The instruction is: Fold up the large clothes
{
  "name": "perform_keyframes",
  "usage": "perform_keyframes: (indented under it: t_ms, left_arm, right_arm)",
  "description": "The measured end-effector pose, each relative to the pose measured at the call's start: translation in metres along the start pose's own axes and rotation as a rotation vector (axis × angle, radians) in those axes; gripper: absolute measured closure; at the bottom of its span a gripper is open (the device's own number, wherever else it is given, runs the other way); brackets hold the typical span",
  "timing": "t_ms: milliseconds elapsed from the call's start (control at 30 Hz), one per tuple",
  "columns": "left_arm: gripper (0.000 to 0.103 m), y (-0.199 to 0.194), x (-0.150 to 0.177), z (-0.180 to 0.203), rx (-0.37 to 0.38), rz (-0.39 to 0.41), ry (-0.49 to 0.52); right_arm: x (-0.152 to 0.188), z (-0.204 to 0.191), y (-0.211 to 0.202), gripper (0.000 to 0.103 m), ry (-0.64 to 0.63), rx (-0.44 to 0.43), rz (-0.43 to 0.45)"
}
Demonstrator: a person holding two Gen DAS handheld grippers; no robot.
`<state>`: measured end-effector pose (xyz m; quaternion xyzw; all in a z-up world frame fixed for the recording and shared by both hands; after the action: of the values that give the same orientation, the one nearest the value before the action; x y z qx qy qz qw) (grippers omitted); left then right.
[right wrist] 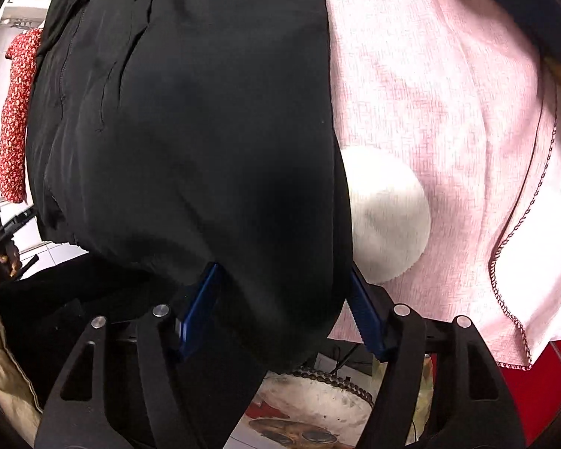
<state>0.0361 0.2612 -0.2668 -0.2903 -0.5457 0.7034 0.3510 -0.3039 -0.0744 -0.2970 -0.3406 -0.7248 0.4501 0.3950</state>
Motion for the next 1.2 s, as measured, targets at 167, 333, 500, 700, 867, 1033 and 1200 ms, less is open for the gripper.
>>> perform_keyframes:
  t_ms: [167,333,500,700,867,1033,1200]
  left_arm:
    - [0.045,0.019,0.012,0.01,0.006,-0.032,0.002]
    - [0.069,0.016,0.006,0.021,-0.012,-0.059,0.042]
    - [0.096,0.005,0.001,0.028,-0.04,-0.067,0.058]
    - [0.099,-0.044,-0.055,0.055,-0.032,0.095,0.09]
    - [0.1,-0.076,-0.132,0.071,-0.104,0.25,0.176]
    - [0.1,-0.107,-0.221,0.056,-0.183,0.364,0.166]
    - [0.1,-0.116,-0.299,0.044,-0.252,0.395,0.182]
  right_arm:
    - [0.001,-0.003,0.005,0.037,-0.015,0.013,-0.014]
    - [0.009,-0.024,0.015,0.078,-0.034,0.01,-0.08]
    - [0.009,-0.038,0.006,0.093,-0.05,0.016,-0.074]
    - [-0.024,-0.094,-0.035,0.098,-0.13,-0.046,0.069]
    - [-0.079,-0.136,-0.071,0.098,-0.225,-0.033,0.207]
    - [-0.153,-0.161,-0.123,0.099,-0.21,0.035,0.399]
    - [-0.237,-0.134,-0.193,0.099,-0.119,0.014,0.486]
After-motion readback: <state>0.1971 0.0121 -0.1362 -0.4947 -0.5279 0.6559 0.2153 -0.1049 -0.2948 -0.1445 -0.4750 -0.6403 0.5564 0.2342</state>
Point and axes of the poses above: each gripper's, at about its wrist camera, not at the fingertips, and y roughly the way its jaws point, z to its right, x to its underside, the point moved 6 cm from there along y, roughly the way its jaws point, and after that the axes turned 11 degrees about y, right-handed, at the moved point
